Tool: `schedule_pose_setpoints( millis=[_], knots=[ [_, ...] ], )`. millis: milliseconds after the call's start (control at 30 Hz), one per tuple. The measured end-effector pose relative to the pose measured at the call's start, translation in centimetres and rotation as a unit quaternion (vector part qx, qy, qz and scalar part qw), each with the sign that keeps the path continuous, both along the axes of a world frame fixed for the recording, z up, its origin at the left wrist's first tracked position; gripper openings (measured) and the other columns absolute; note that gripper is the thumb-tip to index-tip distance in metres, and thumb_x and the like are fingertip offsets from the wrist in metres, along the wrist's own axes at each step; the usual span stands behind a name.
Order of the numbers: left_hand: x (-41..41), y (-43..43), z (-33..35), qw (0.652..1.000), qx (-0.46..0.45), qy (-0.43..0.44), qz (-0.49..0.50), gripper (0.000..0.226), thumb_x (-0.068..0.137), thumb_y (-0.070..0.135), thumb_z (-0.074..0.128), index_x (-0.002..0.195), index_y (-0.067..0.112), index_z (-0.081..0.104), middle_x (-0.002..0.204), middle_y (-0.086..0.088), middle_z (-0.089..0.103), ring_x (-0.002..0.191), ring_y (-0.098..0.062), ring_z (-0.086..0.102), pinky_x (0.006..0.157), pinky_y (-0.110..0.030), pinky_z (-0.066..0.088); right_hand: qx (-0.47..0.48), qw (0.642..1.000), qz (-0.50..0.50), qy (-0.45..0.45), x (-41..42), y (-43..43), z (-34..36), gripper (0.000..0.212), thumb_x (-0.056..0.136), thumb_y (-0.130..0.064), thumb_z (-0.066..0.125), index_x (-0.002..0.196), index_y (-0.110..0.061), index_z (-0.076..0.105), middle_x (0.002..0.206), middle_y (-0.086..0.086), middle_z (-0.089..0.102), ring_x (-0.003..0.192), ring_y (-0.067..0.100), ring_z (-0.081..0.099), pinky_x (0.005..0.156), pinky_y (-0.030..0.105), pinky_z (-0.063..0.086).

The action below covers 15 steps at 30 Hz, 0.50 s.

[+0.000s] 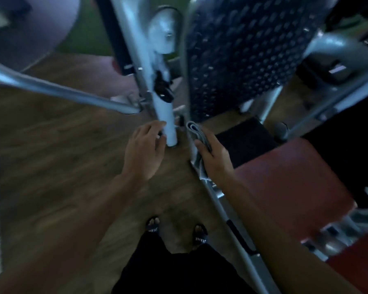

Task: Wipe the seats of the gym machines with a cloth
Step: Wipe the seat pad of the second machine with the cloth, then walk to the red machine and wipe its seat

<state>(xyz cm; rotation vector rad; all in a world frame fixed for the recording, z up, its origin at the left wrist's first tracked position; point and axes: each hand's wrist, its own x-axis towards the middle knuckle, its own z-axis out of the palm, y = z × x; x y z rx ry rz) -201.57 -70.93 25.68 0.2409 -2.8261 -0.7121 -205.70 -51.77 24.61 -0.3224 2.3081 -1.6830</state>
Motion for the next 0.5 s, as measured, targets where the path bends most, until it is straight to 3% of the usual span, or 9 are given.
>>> schedule_pose_setpoints(
  millis=[67,167,233,367,433,500],
  knots=[
    [2.2,-4.7,0.7,0.999,-0.008,0.016,0.050,0.036,0.095,0.017,0.053,0.130,0.009,0.059,0.129,-0.010,0.062,0.119,-0.029,0.054,0.102,-0.038,0.041,-0.011,0.999,0.051,0.000,0.7,-5.4,1.2,0.035,0.102,-0.017,0.052,0.137,-0.023,0.051,0.078,-0.014,0.062,0.065,-0.014,0.062,0.063,0.005,0.046],
    [6.0,-12.4,1.6,0.991,-0.004,0.009,0.134,0.039,0.094,0.024,0.047,0.130,0.012,0.058,0.128,-0.008,0.063,0.118,-0.028,0.054,0.102,-0.040,0.044,-0.016,0.992,0.127,0.015,2.1,-14.2,2.3,0.034,0.103,-0.017,0.051,0.136,-0.022,0.052,0.077,-0.003,0.067,0.061,0.003,0.065,0.062,0.020,0.054],
    [9.0,-17.8,2.1,0.983,0.000,0.011,0.183,0.041,0.093,0.027,0.046,0.131,0.015,0.058,0.128,-0.007,0.064,0.118,-0.029,0.056,0.101,-0.043,0.046,-0.019,0.984,0.175,0.001,3.5,-20.4,2.7,0.032,0.103,-0.014,0.049,0.135,-0.017,0.053,0.070,-0.002,0.062,0.054,0.001,0.060,0.056,0.015,0.049],
    [15.8,-29.1,2.7,0.962,0.009,0.008,0.274,0.036,0.095,0.022,0.054,0.131,0.017,0.058,0.126,-0.008,0.064,0.116,-0.030,0.057,0.098,-0.042,0.047,0.001,0.969,0.247,0.032,7.9,-33.1,3.2,0.036,0.103,-0.010,0.049,0.139,-0.012,0.050,0.081,-0.015,0.058,0.063,-0.015,0.058,0.061,0.001,0.041],
    [19.3,-34.4,3.1,0.951,0.006,-0.001,0.308,0.035,0.095,0.021,0.055,0.131,0.018,0.058,0.126,-0.008,0.064,0.115,-0.030,0.057,0.097,-0.040,0.046,0.002,0.963,0.268,0.026,10.2,-39.1,3.2,0.037,0.102,-0.010,0.050,0.139,-0.012,0.050,0.082,-0.016,0.058,0.064,-0.017,0.058,0.061,0.000,0.041],
    [22.2,-39.6,3.3,0.945,0.000,-0.008,0.327,0.035,0.096,0.022,0.055,0.131,0.018,0.059,0.126,-0.008,0.064,0.116,-0.029,0.057,0.097,-0.040,0.045,-0.004,0.960,0.281,0.002,12.2,-45.0,2.9,0.037,0.102,-0.011,0.051,0.138,-0.016,0.052,0.078,-0.008,0.061,0.060,-0.008,0.061,0.061,0.005,0.046]
  ],
)
